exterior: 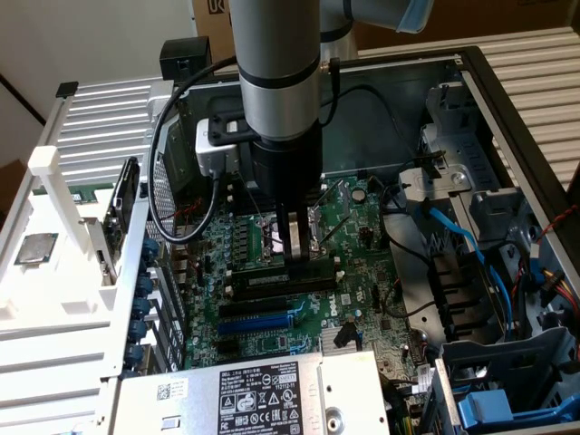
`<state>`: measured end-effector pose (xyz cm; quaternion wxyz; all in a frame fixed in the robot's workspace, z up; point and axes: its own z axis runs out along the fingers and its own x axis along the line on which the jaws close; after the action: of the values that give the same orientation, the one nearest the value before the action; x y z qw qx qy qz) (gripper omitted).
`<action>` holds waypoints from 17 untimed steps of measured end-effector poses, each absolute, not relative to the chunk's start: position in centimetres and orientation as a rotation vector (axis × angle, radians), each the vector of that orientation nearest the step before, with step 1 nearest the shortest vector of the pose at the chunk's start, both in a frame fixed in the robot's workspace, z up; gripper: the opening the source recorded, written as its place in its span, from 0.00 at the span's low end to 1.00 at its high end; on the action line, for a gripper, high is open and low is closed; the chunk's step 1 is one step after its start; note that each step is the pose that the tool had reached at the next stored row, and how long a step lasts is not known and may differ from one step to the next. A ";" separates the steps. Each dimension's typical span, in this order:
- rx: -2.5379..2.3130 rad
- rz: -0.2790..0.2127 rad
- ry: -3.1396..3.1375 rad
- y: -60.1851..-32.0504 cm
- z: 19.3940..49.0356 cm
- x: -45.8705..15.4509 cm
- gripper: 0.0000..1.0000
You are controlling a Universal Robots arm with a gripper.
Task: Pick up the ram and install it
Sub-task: 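Press down the ram until it locks into place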
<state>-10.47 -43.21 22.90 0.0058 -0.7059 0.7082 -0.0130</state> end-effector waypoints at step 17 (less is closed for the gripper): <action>-2.210 -0.041 2.216 -43.2 22.7 -10.5 0.21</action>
<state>-10.54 -43.20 22.72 0.0059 -0.7060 0.7081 -0.0129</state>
